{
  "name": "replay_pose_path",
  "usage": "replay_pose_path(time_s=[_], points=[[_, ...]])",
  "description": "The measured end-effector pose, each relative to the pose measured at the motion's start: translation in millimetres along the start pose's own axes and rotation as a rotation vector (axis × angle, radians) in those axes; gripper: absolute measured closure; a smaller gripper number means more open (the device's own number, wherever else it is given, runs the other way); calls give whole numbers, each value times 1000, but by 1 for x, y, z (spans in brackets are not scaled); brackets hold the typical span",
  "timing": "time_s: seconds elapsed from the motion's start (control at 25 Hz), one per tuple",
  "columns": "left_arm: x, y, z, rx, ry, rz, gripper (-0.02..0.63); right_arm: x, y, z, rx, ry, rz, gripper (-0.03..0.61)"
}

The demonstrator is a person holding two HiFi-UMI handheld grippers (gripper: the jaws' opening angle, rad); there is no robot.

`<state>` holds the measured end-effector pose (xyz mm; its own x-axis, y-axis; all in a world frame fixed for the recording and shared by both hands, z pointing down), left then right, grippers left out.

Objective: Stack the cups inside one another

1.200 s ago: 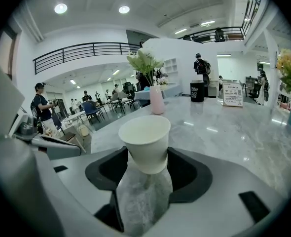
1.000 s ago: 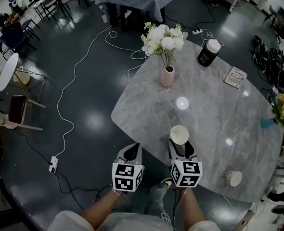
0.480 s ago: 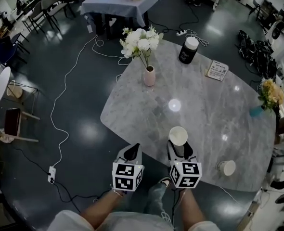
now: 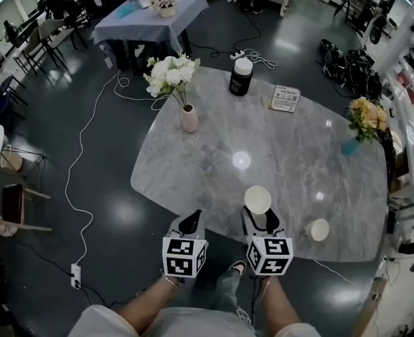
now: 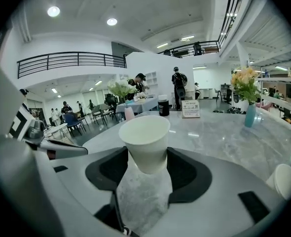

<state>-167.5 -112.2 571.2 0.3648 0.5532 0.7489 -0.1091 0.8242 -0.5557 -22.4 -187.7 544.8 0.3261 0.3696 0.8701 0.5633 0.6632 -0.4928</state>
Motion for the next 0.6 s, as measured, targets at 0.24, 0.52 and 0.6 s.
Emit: replay_pose_path(time_s=[0.24,0.52,0.6], points=[[0,-6,-38,76,-48,12,617,2,32,-22,67,-34,-19,333],[3,-11,-87,169,-109,25,617,9,69,-48,149,-73,-33,334],[5,-13,-99,191,-125,29,617,11,79,-55,171,-82,-40,333]])
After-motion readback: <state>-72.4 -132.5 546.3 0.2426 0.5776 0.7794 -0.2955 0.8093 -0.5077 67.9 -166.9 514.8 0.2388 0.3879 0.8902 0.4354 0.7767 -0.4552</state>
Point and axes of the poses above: the fingertips, and each gripper's own axes: y backward along the fingers, z to its left, x out of its underside, the point moved 2 cm from there along y, backward along the fingers, and after that the axes turned 8 degrees about y, right-handed, at the moved point
